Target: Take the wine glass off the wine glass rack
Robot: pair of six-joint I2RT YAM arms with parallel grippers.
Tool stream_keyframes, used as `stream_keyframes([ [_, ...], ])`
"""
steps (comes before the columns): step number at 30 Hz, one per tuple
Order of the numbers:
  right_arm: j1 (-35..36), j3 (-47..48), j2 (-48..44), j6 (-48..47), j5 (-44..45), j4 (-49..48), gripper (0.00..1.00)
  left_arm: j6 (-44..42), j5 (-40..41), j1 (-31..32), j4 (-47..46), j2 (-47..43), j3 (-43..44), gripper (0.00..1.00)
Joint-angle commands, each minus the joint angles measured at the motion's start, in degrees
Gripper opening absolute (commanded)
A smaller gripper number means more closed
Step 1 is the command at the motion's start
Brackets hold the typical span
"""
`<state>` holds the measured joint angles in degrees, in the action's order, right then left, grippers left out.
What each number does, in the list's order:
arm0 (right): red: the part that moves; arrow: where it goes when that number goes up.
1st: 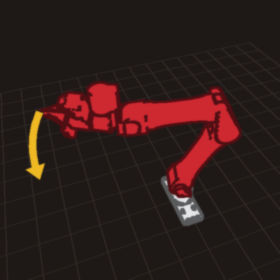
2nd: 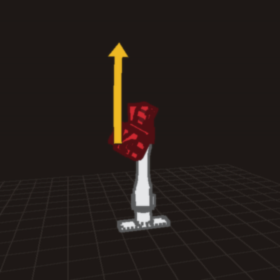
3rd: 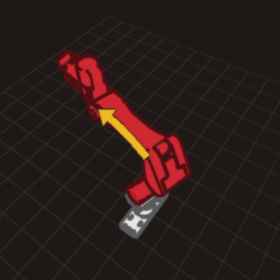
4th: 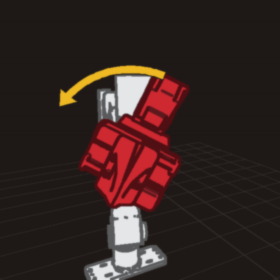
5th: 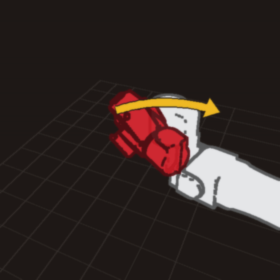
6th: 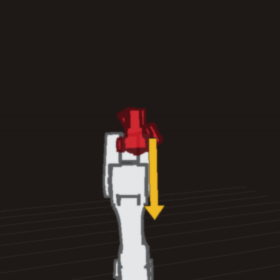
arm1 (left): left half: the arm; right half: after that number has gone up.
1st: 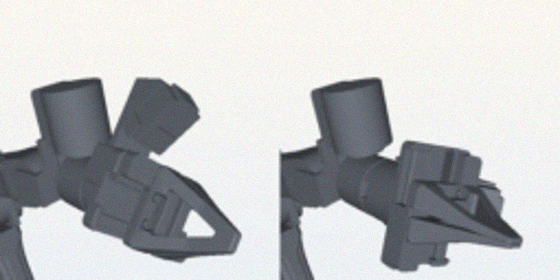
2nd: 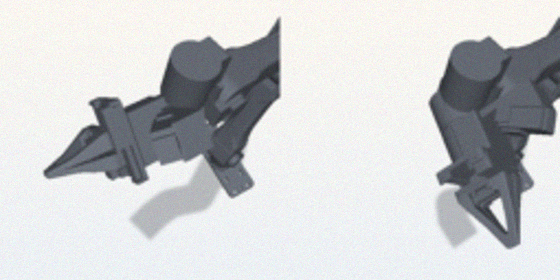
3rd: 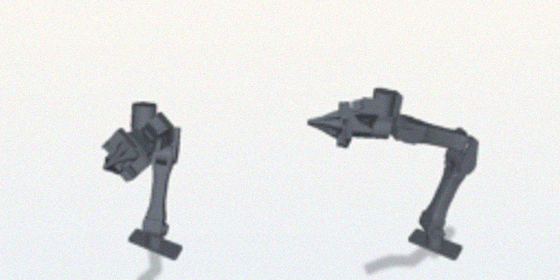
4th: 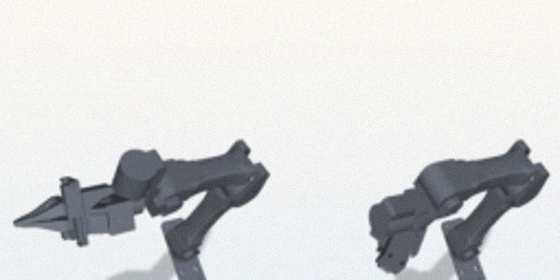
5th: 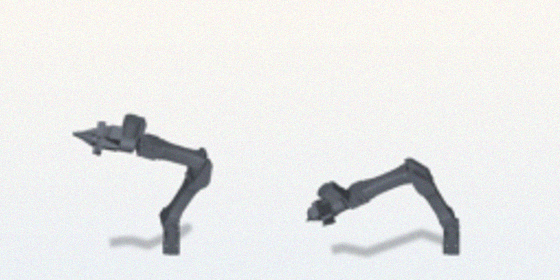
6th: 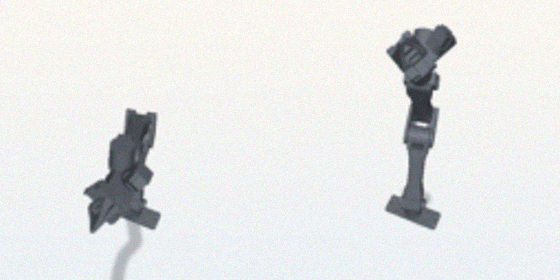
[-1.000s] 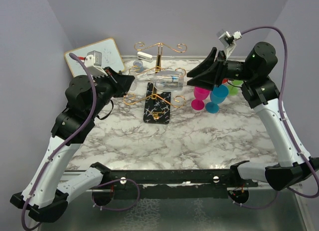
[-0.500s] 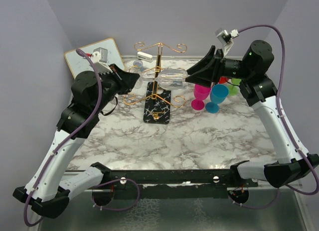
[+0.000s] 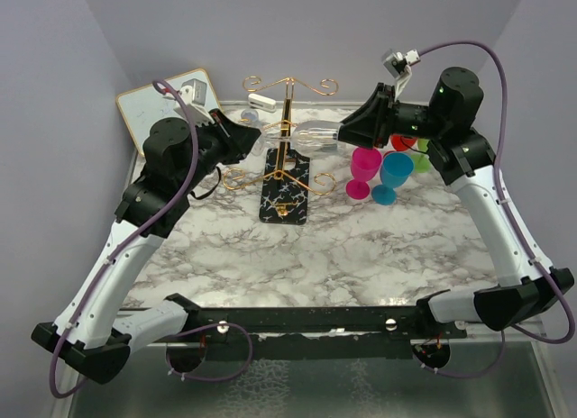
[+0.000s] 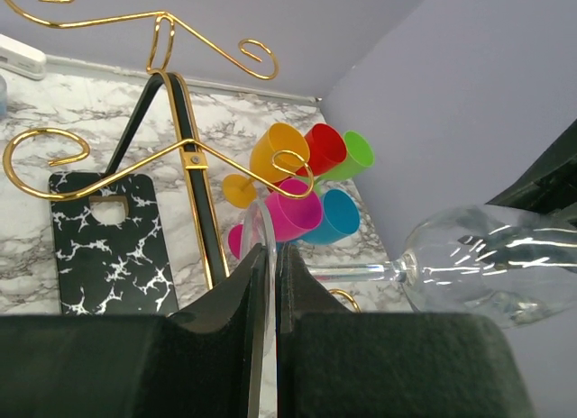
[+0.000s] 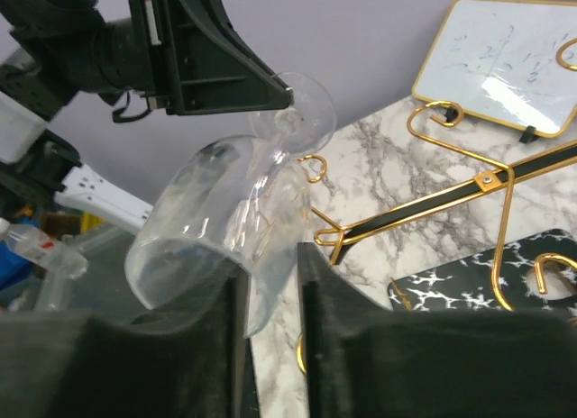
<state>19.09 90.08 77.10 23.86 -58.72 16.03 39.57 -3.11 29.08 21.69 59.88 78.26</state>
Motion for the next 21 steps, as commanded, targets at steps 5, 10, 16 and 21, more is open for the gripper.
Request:
stream_keyframes([
  [5,0.54,2.61,0.35,-1.79,5.35,3.24,0.01,0.35,-1.14,-0.16,-3.57,-0.15,3.20,0.00],
  [10,0.50,2.18,-0.99,-1.68,6.26,3.93,0.01,0.11,-0.99,-0.16,-3.68,-0.18,2.61,0.00],
  [16,0.51,2.88,-3.37,-3.43,12.91,8.34,0.01,-1.35,-0.31,-0.14,-3.91,-0.52,2.29,0.34],
  [21,0.53,3.07,-6.88,-5.00,21.56,12.42,0.01,-3.61,4.16,-0.16,-2.22,-1.46,2.56,0.44],
])
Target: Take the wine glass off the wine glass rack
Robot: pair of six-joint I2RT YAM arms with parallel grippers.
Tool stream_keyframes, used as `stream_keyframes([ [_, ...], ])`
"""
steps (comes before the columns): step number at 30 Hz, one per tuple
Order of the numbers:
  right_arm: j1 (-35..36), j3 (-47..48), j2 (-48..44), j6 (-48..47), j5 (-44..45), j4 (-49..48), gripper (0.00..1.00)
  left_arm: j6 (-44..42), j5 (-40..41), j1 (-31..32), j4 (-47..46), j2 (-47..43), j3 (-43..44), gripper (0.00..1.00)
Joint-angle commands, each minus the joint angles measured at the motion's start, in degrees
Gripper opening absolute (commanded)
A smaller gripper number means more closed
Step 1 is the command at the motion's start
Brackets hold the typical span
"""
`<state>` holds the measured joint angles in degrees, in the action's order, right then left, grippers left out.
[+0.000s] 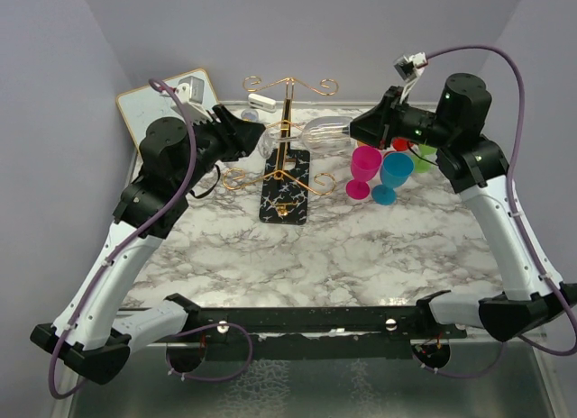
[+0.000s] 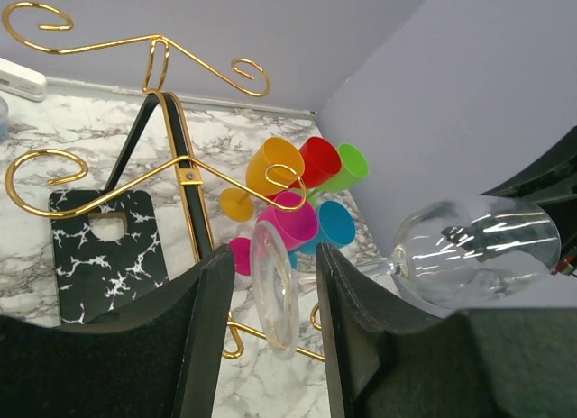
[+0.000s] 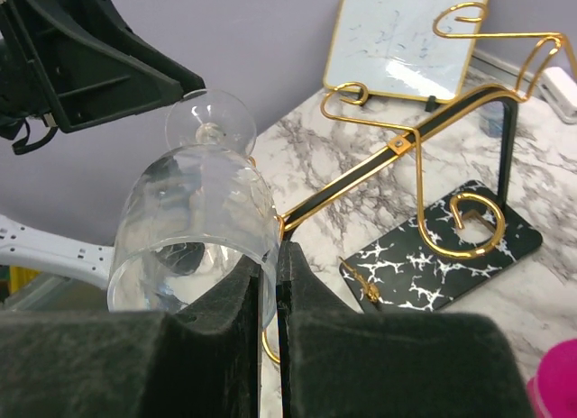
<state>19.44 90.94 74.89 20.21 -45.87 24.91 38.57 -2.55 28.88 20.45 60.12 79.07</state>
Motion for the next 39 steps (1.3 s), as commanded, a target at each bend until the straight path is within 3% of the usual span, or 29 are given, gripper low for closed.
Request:
stream_keyframes([
  [1,0.16,2.23,-5.49,-1.55,10.46,4.11,0.01,-2.90,4.61,0.03,-0.88,-2.06,1.60,0.45],
  [7,0.16,4.34,-8.32,-2.66,21.91,8.74,0.01,-4.90,7.01,0.01,-1.98,-2.95,0.02,0.47],
  [16,0.16,16.81,-5.29,-7.83,54.62,26.98,0.01,-8.04,6.95,-0.01,-4.84,-1.24,-0.92,0.47],
  [25,-0.87,23.51,2.52,-8.14,70.00,34.06,0.01,-14.67,11.05,0.03,-1.67,3.66,1.85,0.47],
  [33,-11.98,33.56,10.65,-8.73,65.17,39.61,0.01,-16.41,16.65,0.14,0.06,3.79,0.65,0.47],
  [39,-22.48,29.07,11.35,-5.86,57.23,41.38,0.01,-21.63,28.27,5.64,1.11,3.97,1.33,0.47],
])
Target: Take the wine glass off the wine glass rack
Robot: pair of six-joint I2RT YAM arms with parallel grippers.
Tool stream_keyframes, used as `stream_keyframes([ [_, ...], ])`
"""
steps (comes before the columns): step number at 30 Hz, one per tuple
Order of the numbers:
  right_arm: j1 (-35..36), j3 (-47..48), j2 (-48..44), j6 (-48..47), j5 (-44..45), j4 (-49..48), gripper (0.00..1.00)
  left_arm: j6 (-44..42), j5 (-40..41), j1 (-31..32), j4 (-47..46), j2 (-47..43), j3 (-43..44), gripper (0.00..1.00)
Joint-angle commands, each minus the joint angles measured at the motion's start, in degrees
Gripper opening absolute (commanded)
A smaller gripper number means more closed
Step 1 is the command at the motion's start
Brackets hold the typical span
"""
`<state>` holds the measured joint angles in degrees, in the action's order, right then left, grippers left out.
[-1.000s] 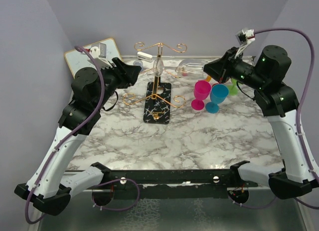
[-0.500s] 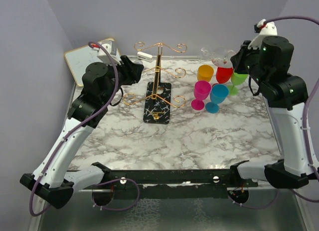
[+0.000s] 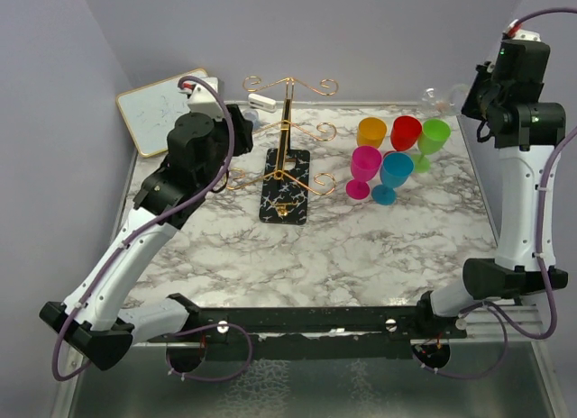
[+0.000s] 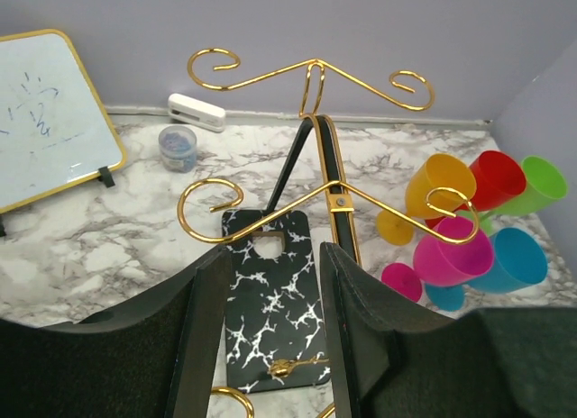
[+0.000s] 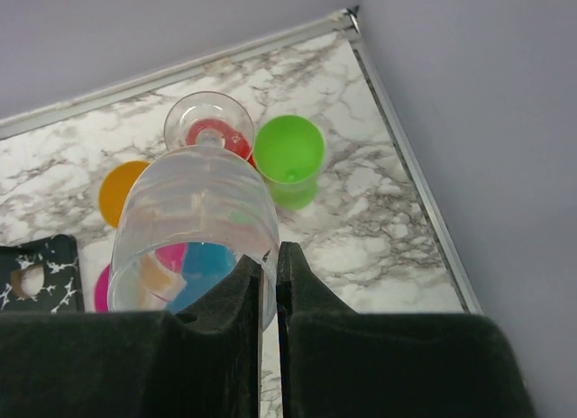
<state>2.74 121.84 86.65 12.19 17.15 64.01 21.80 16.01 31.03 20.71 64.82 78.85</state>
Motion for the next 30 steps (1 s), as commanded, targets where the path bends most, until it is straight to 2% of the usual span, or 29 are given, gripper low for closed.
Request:
stream_keyframes([
  [1,-6.69,-3.08,-1.30,2.64,-6.04,2.74,0.01,-5.71,11.40,4.61,1.08,-0.48,1.97,0.47],
  [8,-8.89,-12.83,-9.02,4.62,-2.24,7.37,0.01,-10.56,19.31,12.39,1.47,0.86,2.35,0.47],
  [18,-8.90,-31.32,-10.36,3.52,-7.32,5.28,0.01,-12.45,22.35,17.22,0.08,0.08,-0.40,0.47],
  [23,-8.90,-32.55,-6.85,3.11,-5.89,2.96,0.01,-12.17,21.80,17.45,-0.11,-0.41,-0.88,0.47],
  [30,-8.90,-25.69,1.47,2.49,-1.15,3.59,0.01,-12.37,22.34,17.46,-0.56,-1.09,-0.98,0.47],
])
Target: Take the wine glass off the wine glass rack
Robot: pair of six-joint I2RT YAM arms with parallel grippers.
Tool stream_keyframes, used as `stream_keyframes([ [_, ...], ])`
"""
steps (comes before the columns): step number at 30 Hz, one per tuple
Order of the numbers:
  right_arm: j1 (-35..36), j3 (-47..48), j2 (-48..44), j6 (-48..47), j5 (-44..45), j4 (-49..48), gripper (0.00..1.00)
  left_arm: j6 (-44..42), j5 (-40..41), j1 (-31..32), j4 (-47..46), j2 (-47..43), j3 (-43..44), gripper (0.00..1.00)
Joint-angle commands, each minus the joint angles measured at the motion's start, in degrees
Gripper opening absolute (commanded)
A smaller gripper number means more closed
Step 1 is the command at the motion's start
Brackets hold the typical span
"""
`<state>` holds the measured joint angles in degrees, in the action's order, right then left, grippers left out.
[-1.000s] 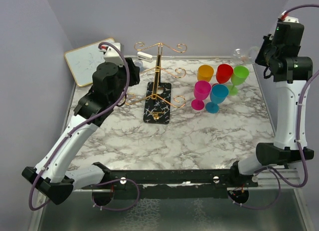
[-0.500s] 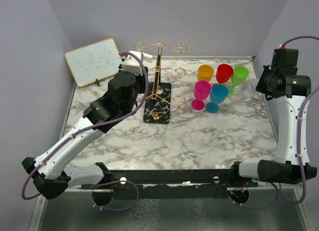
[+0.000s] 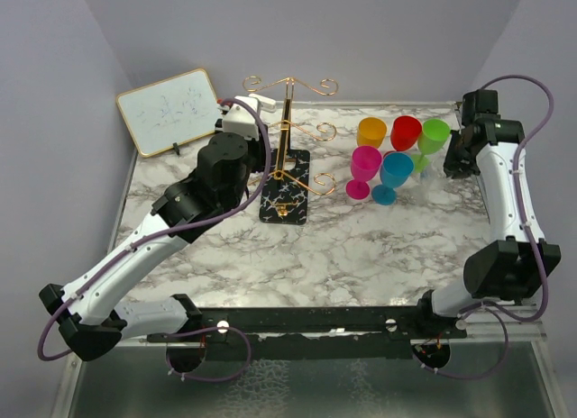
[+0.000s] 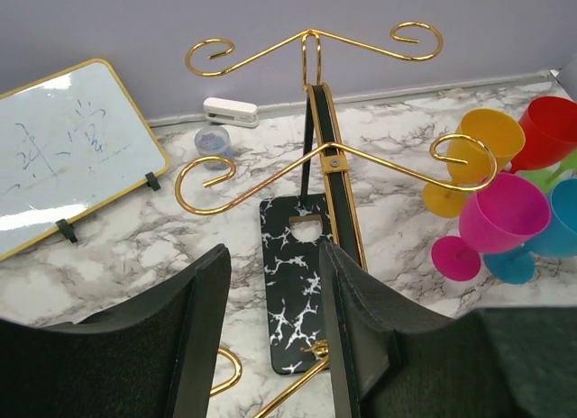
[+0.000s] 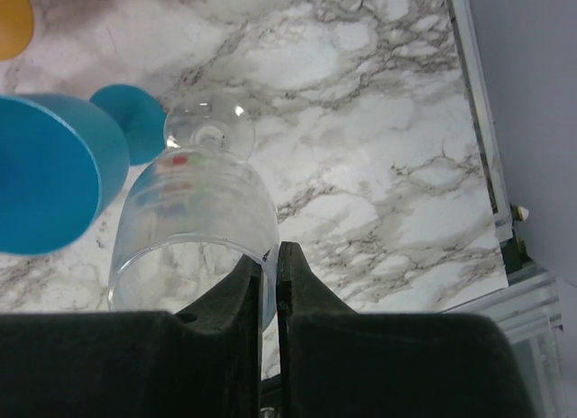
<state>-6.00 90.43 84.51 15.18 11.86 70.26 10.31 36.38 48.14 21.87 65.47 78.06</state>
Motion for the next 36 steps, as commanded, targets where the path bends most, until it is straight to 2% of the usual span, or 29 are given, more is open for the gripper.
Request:
stream_keyframes([
  [1,-0.15,6.47,4.84,-0.57,4.45,-2.66,0.01,-1.02,2.09,0.28,-1.80,-1.73,-1.47,0.47],
  [7,-0.15,6.96,8.77,-0.81,5.91,-3.50,0.01,-2.03,3.54,0.23,-2.19,-1.31,-1.28,0.47],
  [19,-0.14,0.32,9.88,-1.54,4.45,-10.45,0.01,-1.30,2.21,0.21,-3.98,1.21,-2.49,0.47],
  [21,-0.15,0.76,10.00,-1.73,3.31,-10.86,0.06,-1.31,2.16,0.20,-4.90,1.24,-3.05,0.47],
  [27,-0.15,2.31,8.77,-3.09,-0.24,-12.82,0.31,-1.97,2.04,0.25,-7.34,1.76,-4.91,0.51],
  [36,-0.15,1.99,6.10,-3.35,-0.87,-14.16,0.35,-2.01,3.42,0.24,-7.86,1.93,-6.53,0.50],
])
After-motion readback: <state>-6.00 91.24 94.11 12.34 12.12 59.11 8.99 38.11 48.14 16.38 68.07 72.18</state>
